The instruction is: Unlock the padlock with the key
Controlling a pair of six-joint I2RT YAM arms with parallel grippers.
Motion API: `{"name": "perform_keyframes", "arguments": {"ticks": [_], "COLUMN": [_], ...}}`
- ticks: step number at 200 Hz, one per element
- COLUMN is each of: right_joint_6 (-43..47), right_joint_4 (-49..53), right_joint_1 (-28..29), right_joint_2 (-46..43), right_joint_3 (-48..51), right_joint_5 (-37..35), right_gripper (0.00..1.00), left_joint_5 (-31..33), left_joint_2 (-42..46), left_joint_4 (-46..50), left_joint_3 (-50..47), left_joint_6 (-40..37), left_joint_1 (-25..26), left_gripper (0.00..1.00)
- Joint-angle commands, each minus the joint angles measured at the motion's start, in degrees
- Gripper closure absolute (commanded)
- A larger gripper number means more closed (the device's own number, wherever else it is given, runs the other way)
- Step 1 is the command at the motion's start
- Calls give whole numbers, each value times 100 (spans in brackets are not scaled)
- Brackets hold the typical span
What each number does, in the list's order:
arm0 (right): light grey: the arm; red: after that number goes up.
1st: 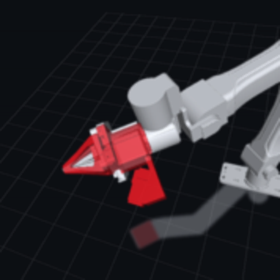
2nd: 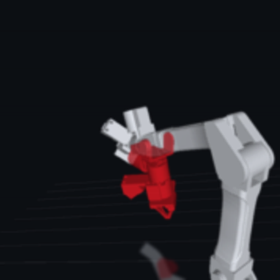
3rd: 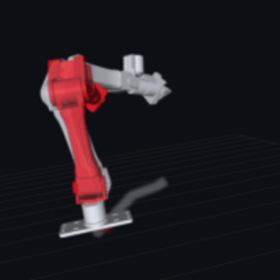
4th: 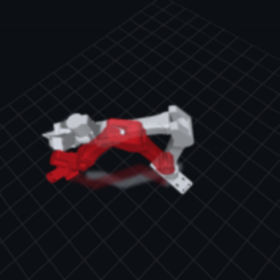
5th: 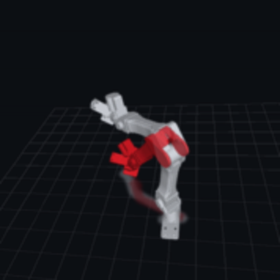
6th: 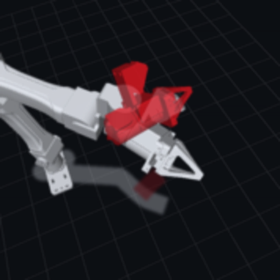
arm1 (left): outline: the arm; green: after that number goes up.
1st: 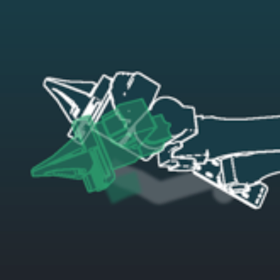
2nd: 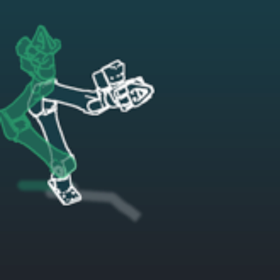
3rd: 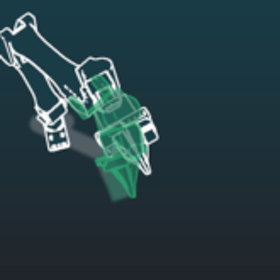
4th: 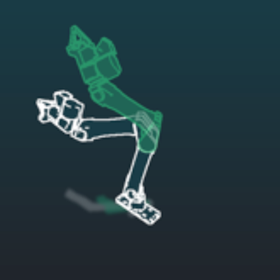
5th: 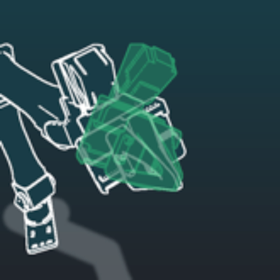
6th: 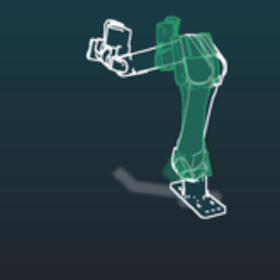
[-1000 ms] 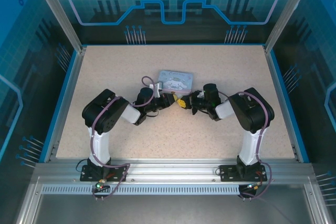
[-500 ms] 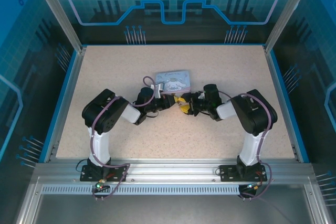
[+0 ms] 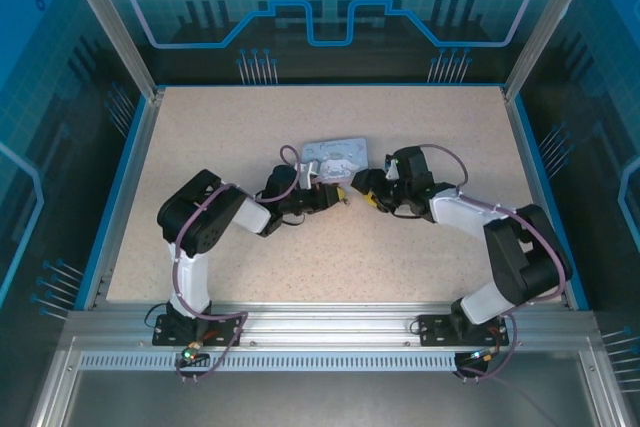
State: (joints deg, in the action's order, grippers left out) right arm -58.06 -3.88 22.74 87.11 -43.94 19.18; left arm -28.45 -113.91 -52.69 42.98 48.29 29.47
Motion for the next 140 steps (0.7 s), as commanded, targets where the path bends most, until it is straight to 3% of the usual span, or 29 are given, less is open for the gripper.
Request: {"name": "perform_keyframes", "arguments": {"ticks": [1, 63, 140], "right_joint_6": [1738, 3486, 4075], "right_joint_4": [975, 1231, 1328], "right_joint_1": [271, 1049, 1495], "right_joint_2": [-356, -240, 552], "right_joint_3": [-79, -208, -782], "right_joint_5": [-876, -1924, -3027], "right_gripper": [41, 43, 46], "left_joint_5": [-398, -537, -695], "left_joint_2": [-149, -14, 233], "left_joint_4": [856, 1400, 2427], "left_joint_3": [57, 253, 631], "left_joint_6": [664, 1263, 1148], "left_joint_1": [64, 58, 66], "left_gripper": [100, 100, 100]}}
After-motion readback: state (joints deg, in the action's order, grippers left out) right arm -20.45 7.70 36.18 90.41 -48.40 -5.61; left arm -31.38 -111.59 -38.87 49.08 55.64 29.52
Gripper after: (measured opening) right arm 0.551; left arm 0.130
